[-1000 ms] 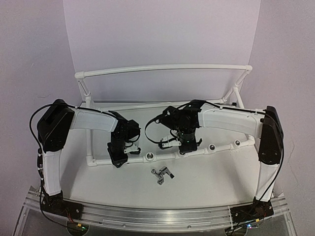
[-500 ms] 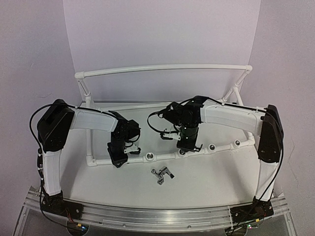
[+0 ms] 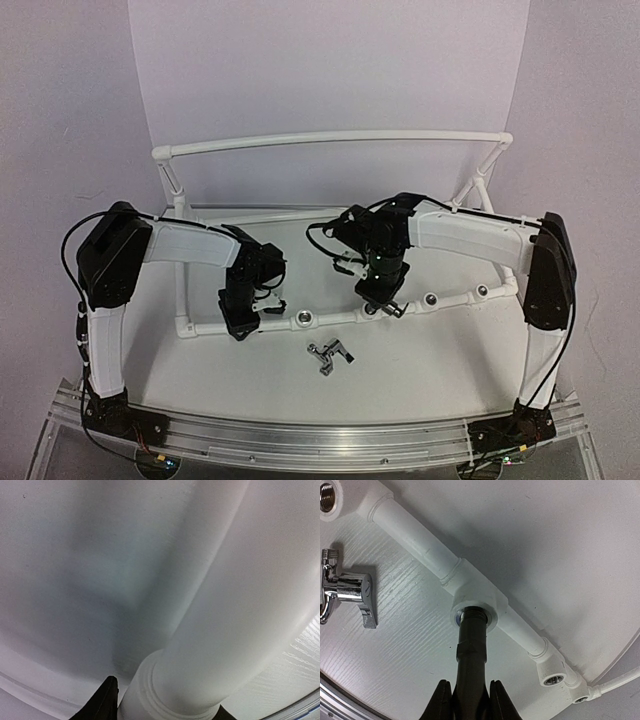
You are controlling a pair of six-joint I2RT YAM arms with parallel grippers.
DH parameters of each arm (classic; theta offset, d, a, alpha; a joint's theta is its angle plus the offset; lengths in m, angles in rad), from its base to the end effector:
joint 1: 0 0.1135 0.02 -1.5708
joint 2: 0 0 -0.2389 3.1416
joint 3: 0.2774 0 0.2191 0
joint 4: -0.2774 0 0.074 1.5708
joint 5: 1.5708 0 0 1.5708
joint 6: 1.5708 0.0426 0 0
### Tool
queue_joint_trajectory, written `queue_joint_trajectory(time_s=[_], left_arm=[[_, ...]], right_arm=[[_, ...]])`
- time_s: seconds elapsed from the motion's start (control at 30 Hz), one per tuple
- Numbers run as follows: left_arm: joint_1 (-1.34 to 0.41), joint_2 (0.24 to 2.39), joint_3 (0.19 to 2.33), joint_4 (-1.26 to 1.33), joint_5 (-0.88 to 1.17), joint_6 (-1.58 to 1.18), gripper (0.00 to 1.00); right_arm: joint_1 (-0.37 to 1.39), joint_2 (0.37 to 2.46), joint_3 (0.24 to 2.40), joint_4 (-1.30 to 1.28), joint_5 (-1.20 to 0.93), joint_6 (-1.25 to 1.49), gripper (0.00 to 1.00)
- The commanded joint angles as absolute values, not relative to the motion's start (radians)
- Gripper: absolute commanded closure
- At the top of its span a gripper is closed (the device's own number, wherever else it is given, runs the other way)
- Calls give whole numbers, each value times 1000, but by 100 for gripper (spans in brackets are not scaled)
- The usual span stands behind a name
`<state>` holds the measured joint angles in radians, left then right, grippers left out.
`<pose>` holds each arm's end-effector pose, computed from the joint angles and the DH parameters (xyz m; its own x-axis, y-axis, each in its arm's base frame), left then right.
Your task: Install the water faucets
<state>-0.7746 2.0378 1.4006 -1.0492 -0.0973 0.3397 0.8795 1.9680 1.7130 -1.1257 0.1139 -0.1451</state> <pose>0.2310 -0.2203 0.1341 -0.4347 0.8895 0.1409 0.9005 0.4318 0.0525 0.2291 0.2692 0.2245 -0.5108 -0.8426 -0.1708 -0.8344 0.5337 -0.1378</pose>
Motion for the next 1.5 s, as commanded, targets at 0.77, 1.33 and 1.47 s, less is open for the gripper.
queue_joint_trajectory(time_s=[0.77,1.33,1.47], left_arm=[[-747,2119,1438,-978,-19,108,84],[-744,2104,1422,-941,47,121,84],[-744,2101,1423,-938,55,121,83]], right_arm=[[851,1896,1926,-944,-183,-89,15],[845,1233,1242,-795,-23,-1790,2],[845,1173,1122,-702,-15,-2060,2]])
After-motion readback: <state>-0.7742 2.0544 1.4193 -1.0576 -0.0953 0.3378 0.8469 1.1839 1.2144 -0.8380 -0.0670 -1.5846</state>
